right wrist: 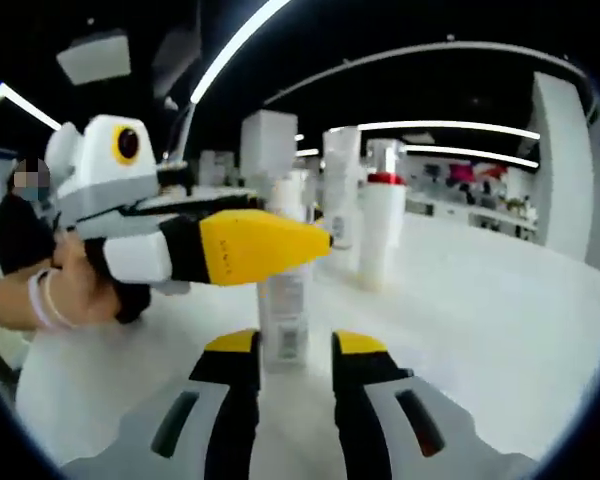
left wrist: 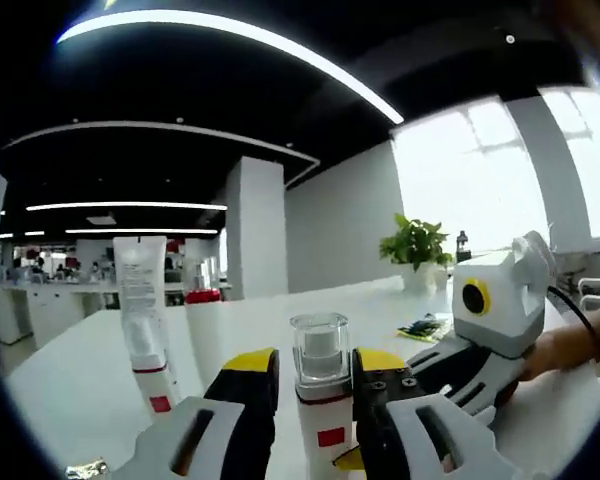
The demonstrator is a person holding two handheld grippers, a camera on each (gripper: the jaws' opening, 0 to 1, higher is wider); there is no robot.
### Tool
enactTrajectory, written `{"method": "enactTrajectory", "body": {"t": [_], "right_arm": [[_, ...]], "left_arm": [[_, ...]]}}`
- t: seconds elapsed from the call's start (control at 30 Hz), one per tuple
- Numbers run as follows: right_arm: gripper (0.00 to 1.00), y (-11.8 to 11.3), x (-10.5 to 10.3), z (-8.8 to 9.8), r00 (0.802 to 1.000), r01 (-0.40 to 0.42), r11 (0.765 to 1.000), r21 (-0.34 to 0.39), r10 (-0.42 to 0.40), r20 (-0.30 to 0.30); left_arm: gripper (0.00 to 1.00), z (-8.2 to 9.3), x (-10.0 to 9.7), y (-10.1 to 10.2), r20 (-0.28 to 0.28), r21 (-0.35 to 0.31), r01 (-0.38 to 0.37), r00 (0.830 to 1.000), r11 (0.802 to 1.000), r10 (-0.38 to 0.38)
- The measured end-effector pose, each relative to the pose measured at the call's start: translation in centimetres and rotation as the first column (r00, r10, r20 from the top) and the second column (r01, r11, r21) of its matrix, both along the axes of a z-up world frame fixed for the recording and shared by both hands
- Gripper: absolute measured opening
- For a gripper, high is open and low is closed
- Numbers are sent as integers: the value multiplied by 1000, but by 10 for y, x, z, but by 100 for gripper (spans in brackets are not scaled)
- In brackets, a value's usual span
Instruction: Arrange the skincare products in the storage area until every visible bottle or jar stands upright without overlapping.
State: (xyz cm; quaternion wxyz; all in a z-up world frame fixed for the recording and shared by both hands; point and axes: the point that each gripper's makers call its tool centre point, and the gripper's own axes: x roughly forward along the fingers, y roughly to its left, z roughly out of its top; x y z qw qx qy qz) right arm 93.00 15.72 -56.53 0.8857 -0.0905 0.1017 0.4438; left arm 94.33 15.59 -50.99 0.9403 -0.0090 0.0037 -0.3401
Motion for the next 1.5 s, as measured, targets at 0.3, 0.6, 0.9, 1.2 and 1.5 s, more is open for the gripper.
{"method": "enactTrajectory", "body": {"t": [0.3,0.6,0.9,1.2,1.5], "right_arm": [[21,-7,6,-5,999,37,999,-38,-37,-1],[21,-10,8,-5,999,53,998,-45,-53,5],[18,-12,11,-9,997,73,992,-100,-69,39],[16,-14,12,-10,995,85,987,-138,-77,61],[15,-13,11,-11,995,80,984,-158,-69,74]], "left_arm": [[30,-25,10,1,-101,66,-26,994,997,33],[30,-35,13,6,-141,91,-46,988,995,59],[28,-43,17,10,-137,157,-85,985,984,107],[24,-47,21,19,-106,223,-151,978,963,178],[23,-51,28,33,-156,190,-203,960,960,234]]}}
